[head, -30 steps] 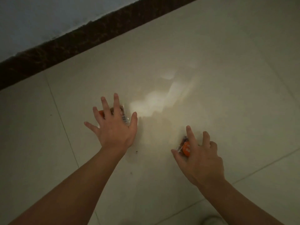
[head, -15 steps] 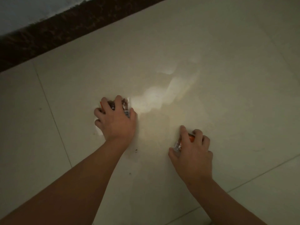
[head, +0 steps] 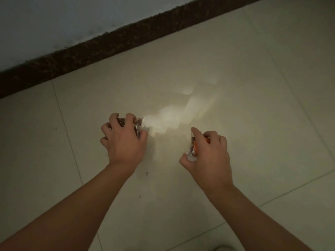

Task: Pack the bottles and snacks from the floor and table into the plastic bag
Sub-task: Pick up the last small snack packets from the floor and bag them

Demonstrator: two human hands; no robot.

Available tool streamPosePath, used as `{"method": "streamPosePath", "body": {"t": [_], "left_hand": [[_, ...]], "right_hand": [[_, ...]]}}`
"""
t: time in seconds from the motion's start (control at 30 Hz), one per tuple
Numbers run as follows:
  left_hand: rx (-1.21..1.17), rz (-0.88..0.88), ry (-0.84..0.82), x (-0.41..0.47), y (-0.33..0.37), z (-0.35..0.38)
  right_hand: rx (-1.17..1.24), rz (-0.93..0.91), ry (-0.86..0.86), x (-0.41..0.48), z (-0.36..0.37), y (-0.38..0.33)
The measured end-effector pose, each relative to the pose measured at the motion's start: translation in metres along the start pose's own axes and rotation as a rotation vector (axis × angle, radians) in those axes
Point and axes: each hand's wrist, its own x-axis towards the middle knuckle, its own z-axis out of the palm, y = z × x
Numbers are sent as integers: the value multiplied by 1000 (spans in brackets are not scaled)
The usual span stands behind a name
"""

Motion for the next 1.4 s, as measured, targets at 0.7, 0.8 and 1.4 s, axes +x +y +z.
{"method": "streamPosePath", "body": {"t": [0.7, 0.8, 1.4], "left_hand": [[-105, 35, 67, -57, 143, -403], [-146, 44, 101, -65, 163, -464], [-123, 144, 250, -201, 195, -790]], "right_hand": [[18, -188, 109, -56, -385, -160], [37, -184, 162, -75, -444, -183], [68, -266, 296, -229, -722, -330]]}}
